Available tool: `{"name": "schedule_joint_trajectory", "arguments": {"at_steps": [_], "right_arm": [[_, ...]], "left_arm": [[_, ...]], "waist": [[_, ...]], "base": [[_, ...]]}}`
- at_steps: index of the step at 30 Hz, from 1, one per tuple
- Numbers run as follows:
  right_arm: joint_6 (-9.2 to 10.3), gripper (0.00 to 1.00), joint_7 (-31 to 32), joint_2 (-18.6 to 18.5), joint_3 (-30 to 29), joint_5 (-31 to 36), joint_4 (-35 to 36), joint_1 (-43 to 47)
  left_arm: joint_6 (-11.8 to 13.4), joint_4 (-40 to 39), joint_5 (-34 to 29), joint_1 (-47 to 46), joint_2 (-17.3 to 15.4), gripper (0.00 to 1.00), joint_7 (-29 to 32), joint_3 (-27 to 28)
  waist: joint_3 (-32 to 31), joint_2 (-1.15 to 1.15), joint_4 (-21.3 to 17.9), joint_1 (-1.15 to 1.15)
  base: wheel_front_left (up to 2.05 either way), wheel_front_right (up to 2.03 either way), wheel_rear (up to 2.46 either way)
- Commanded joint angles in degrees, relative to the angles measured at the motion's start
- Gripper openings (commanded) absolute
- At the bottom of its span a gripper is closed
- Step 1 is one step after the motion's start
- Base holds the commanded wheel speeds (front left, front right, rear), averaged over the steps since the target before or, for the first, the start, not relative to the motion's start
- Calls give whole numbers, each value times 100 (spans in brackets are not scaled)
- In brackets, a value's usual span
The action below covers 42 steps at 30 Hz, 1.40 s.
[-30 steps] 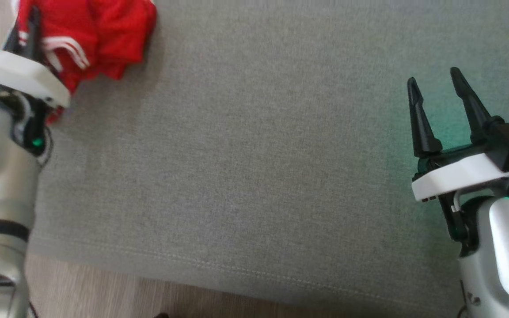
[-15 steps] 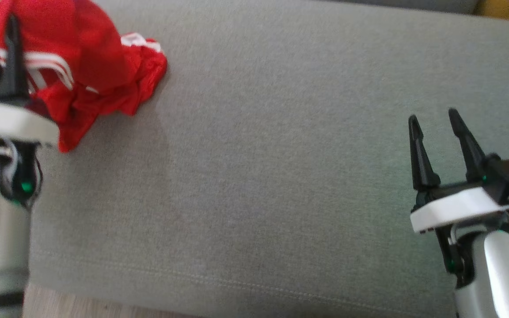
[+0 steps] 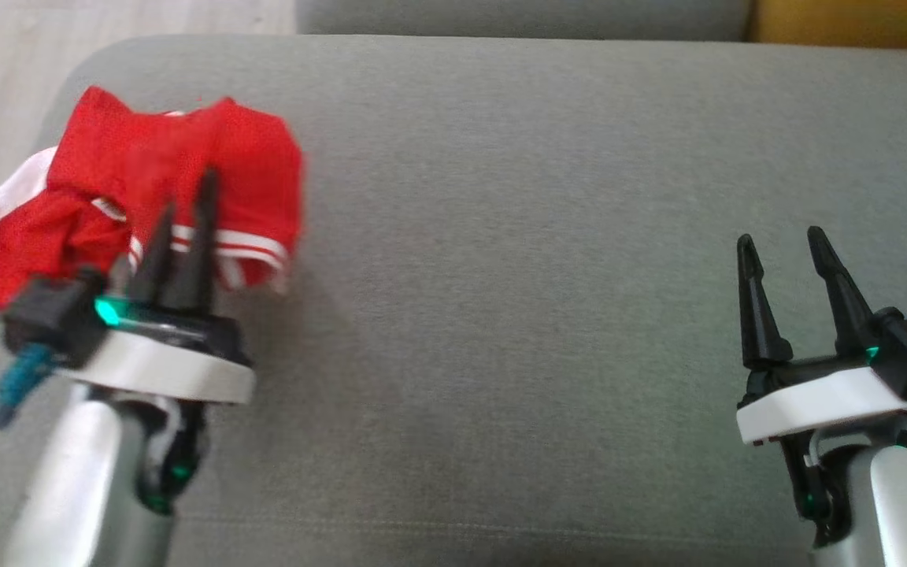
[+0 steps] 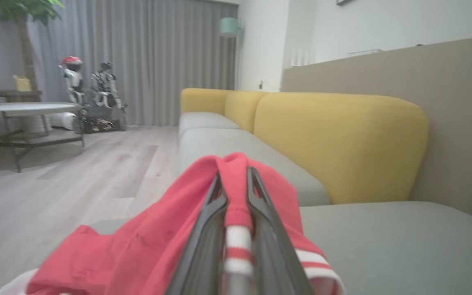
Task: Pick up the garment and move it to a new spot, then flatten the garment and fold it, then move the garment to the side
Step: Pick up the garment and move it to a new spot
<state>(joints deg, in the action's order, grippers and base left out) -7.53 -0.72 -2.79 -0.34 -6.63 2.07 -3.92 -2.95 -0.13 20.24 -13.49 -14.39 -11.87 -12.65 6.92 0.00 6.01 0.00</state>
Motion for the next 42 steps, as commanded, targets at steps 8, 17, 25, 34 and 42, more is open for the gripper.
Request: {"name": "schedule_joint_trajectory", "arguments": {"at_steps": [8,17,25,34,42], "right_arm": [[4,100,-50,-11,348,-220,285,-263],[4,100,-279,-10,647,-465,182,-523],[4,100,-567,-10,734,-669,40,-678],[4,100,-822,-10,860,-764,-245,-847],[4,100,-806,-10,801,-623,-405,-934]], "left_arm": [[-172,-103,-197,-514,203,0,252,-593],[-381,473,-325,-1405,618,0,450,-1588],[-438,1187,-388,-2389,856,0,801,-2375],[-452,2795,-45,-2998,908,0,1042,-3036],[-447,3067,126,-3131,935,100,453,-3205]], "waist": [[394,0,-930,0],[939,0,-2011,0],[1464,0,-2636,0],[1714,0,-2768,0],[1473,0,-2480,0]], "base": [[0,0,0],[0,0,0],[0,0,0],[0,0,0],[0,0,0]]}}
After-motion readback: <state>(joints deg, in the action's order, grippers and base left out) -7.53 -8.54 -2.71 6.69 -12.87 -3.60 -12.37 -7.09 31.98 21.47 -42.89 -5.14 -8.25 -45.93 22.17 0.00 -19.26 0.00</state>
